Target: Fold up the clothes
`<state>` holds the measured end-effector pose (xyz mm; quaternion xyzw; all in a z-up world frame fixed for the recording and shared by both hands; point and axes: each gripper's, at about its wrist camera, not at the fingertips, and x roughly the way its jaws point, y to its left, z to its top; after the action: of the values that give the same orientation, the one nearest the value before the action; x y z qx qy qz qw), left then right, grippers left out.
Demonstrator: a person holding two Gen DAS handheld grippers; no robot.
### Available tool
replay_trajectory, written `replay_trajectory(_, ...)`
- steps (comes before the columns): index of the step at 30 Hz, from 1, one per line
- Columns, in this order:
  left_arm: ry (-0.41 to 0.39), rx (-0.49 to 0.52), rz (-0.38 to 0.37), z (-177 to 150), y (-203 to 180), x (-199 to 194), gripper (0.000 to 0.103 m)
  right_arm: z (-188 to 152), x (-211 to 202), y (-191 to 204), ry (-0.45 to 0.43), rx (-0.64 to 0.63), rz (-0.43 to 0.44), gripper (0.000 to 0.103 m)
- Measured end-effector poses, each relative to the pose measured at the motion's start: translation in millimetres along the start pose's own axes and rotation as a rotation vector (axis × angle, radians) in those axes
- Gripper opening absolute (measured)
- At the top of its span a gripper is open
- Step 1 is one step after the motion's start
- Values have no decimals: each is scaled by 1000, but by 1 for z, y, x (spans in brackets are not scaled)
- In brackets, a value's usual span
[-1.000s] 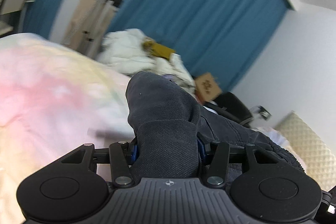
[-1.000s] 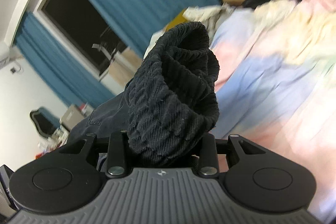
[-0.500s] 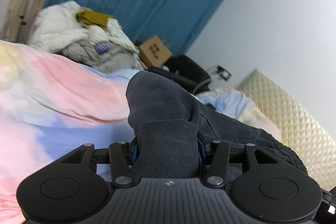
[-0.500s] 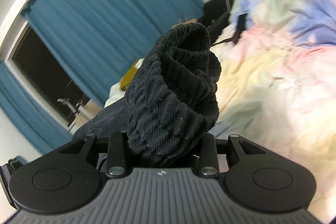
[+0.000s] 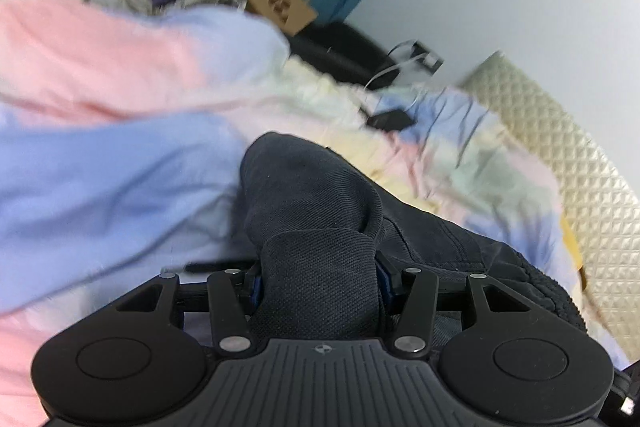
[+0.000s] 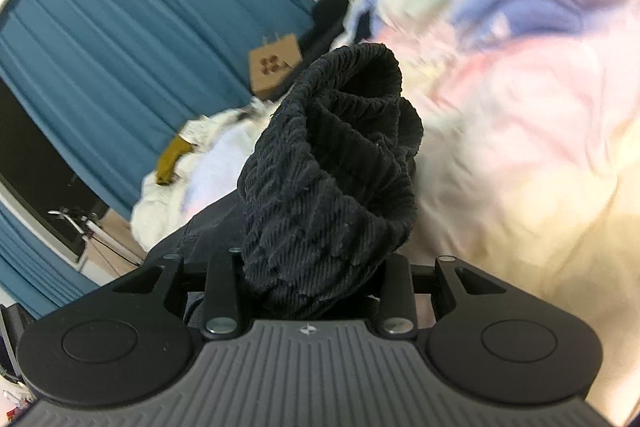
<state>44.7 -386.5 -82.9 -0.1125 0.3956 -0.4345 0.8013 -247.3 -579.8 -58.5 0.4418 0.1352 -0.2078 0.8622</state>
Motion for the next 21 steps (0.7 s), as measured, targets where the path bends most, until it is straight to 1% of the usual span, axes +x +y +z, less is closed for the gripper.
replay_trajectory(5, 34, 11, -8, -14, 31, 30, 61, -28, 16, -31, -5, 46, -10, 46)
replay_trajectory(8, 46, 26, -28, -23, 42, 38, 64, -45, 23, -49, 0, 97, -12, 49)
replay_trajectory(10, 43, 43, -38, -26, 43, 38, 65, -52, 25, -56, -8, 115, -6, 50)
replay_trajectory(15, 53, 46, -51, -24, 43, 30, 70, -50, 27, -50, 1, 103, -32, 53)
replay_trajectory(16, 53, 52, -52, -24, 41, 27, 71, -49, 26, -49, 4, 102, -43, 56)
replay_trajectory(18, 49, 73, -45, -23, 36, 19, 77, -49, 23, -43, 2, 93, -70, 62)
replay_trajectory(20, 45, 105, -26, -23, 30, 8, 81, -49, 19, -37, -1, 82, -101, 72)
replay_trajectory(21, 42, 116, -24, -23, 27, 1, 85, -49, 15, -32, -4, 76, -122, 74)
